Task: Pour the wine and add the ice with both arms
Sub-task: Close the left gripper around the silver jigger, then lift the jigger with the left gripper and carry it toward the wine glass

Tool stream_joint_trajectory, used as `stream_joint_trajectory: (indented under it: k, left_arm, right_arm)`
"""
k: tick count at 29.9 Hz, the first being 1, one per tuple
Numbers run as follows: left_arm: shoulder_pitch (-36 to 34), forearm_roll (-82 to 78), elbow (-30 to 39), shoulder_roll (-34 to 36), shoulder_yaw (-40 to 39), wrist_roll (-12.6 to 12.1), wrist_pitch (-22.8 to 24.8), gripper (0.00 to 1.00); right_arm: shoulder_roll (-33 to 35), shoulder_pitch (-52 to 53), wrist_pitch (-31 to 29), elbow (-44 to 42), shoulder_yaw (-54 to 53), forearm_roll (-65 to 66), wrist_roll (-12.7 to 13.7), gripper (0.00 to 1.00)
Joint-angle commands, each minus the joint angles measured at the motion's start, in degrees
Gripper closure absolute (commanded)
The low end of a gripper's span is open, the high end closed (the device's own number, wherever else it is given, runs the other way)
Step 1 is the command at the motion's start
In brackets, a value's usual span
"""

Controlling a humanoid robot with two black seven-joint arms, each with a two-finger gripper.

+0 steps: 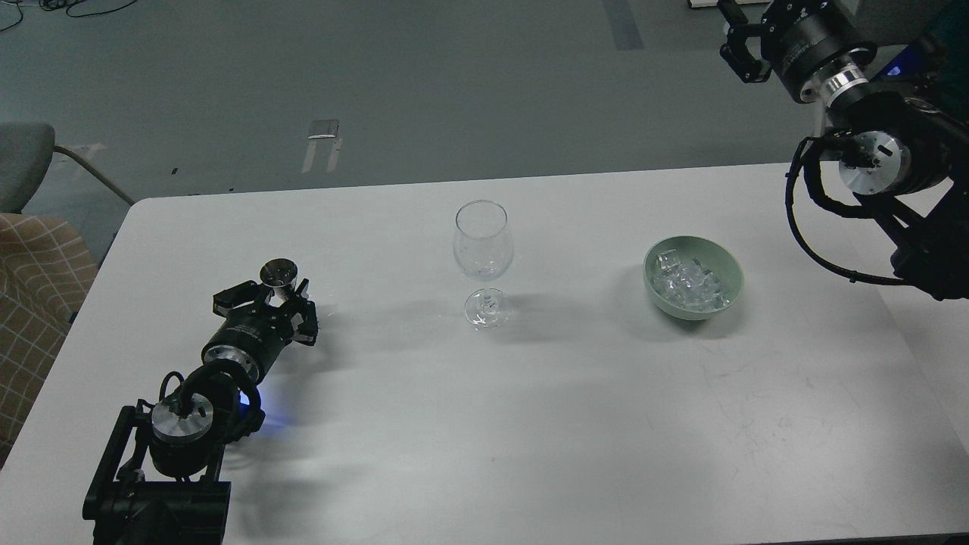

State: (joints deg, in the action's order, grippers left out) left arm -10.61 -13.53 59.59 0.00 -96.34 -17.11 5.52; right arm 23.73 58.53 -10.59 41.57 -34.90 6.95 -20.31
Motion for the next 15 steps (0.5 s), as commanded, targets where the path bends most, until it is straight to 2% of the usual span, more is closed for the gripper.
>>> stream_joint_trajectory:
  k: [1, 6, 10, 15]
  left_arm:
    - [0.2, 0.3, 0.1, 0.0, -0.2, 0.1, 0.4, 0.81]
    - [0.5, 0.8, 0.8, 0.0, -0.4, 0.8, 3.4, 0.87]
    - [0.2, 0.9, 1.1, 0.0, -0.6, 1.0, 3.6, 0.89]
    - [0.0, 1.5, 4.6, 0.0, -0.6, 1.6, 3.0, 0.93]
  right_arm:
    - [-0.1, 0.0, 0.1, 0.0, 0.0, 0.0, 0.0, 0.0]
    - [-0.2, 0.0, 0.1, 0.0, 0.0, 0.1, 0.0, 0.0]
    - [-0.2, 0.0, 0.1, -0.1, 0.0, 0.1, 0.0, 0.0]
    - [-0.2, 0.0, 0.1, -0.1, 0.0, 0.1, 0.0, 0.0]
